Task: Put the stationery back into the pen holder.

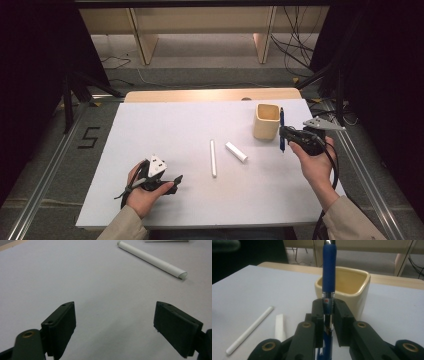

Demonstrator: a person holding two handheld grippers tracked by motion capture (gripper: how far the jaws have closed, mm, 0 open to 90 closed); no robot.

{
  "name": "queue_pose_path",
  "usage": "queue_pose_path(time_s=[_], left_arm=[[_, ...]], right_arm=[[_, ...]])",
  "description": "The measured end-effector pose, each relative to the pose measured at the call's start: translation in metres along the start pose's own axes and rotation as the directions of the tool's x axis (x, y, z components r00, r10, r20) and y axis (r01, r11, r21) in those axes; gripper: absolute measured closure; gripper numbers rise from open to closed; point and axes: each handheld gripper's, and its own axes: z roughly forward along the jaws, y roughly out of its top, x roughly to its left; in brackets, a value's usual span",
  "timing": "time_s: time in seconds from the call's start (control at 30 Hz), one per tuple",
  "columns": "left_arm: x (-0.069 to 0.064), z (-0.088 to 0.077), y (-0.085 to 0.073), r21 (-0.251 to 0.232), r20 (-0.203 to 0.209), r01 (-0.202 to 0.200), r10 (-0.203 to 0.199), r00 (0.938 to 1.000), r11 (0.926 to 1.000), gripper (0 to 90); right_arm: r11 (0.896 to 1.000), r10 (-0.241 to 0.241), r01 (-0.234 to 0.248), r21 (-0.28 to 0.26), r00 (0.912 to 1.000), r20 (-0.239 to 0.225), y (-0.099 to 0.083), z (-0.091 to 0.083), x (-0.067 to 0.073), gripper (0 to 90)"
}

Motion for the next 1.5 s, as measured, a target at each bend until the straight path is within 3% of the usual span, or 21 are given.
queue_pose_path(time_s=[0.47,1.03,1.5], left_arm=[[0.000,0.000,0.000,-0.001,0.002,0.000,0.000,1.0000,1.0000,17.8],[0.000,0.000,0.000,-0.001,0.002,0.001,-0.001,1.0000,1.0000,17.8],[0.001,0.000,0.000,0.000,0.003,-0.001,0.001,1.0000,1.0000,17.8]], right_arm=[[0.998,0.033,-0.032,-0.054,0.9991,0.026,0.019,0.013,-0.002,79.6],[0.995,0.045,-0.040,-0.095,0.9978,0.048,0.033,0.027,-0.005,79.6],[0.989,0.058,-0.047,-0.139,0.9954,0.076,0.056,0.041,-0.012,79.5]])
